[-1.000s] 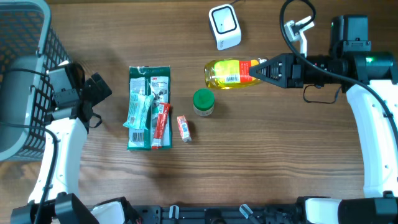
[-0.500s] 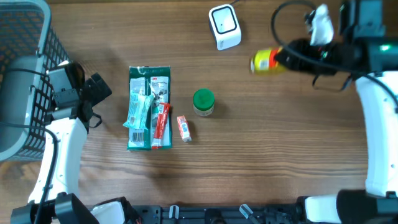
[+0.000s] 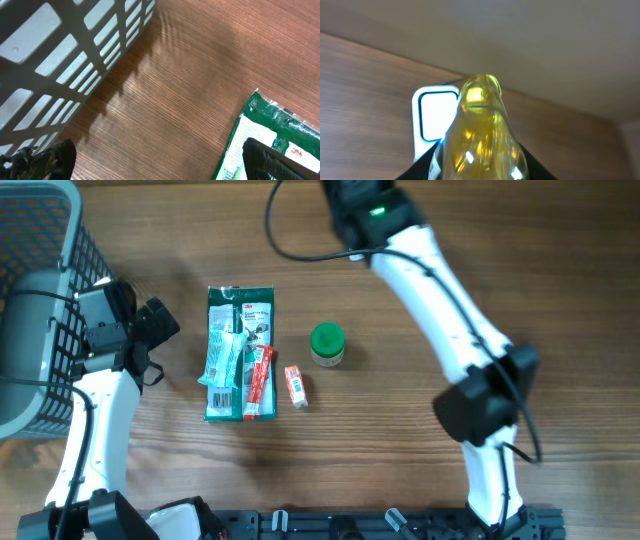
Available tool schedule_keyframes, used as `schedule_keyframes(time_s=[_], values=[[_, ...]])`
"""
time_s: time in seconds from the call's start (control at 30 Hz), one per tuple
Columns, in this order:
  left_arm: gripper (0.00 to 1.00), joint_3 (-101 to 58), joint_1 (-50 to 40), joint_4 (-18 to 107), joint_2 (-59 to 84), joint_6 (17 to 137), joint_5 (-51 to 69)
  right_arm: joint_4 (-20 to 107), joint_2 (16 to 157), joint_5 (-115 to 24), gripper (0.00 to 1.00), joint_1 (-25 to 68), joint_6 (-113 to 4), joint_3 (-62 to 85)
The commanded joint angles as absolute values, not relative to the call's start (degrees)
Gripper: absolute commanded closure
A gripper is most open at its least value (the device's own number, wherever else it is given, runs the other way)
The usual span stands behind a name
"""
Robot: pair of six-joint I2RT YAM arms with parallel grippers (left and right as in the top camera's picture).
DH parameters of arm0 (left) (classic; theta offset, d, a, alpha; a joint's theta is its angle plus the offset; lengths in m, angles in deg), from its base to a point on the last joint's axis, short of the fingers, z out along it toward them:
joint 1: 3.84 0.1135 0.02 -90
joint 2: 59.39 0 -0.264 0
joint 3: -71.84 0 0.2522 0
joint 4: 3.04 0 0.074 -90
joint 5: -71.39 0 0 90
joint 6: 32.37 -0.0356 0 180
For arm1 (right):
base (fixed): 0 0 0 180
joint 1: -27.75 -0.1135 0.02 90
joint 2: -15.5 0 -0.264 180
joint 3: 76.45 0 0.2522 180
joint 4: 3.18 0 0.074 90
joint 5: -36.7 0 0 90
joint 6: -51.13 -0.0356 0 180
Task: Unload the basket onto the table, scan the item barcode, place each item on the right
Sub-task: 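Raise the held bottle up to the white scanner, then lower the bottle onto the table's right side and release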
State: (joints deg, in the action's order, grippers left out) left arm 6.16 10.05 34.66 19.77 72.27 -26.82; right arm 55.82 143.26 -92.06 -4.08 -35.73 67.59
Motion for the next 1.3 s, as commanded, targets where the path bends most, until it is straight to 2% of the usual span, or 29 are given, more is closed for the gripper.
schedule_keyframes(time_s=[0.0,0.17,0.3,0.77,0.97,1.1,1.2,1.27], values=[[0.0,5.35,10.27,34.53,19.04,71.54,-26.56,47.45,150.1,-109.37,0.96,-5.55,-23.14,68.44],[0.0,5.35,10.27,34.53,19.04,71.52,-26.56,33.02,159.96,-122.27,0.96,-5.94,-9.37,68.35],[0.0,5.35,10.27,34.53,19.04,71.52,-26.56,29.66,162.34,-122.64,0.96,-6.22,-9.79,68.11],[0.0,5.35,10.27,34.53,19.04,71.54,-26.56,34.92,161.73,-119.12,0.96,-7.69,-16.76,68.14],[0.0,5.35,10.27,34.53,19.04,71.52,-26.56,45.57,147.98,-118.14,0.96,-6.99,-23.64,68.14],[0.0,5.35,10.27,34.53,19.04,71.52,-26.56,70.99,134.24,-104.65,0.96,-1.63,-42.51,68.14],[0.0,5.35,10.27,34.53,19.04,71.52,-26.56,87.82,128.58,-73.0,0.96,12.51,-48.06,68.14],[0.0,5.35,10.27,34.53,19.04,71.52,-26.56,93.89,129.25,-59.89,0.95,21.82,-47.91,67.9]])
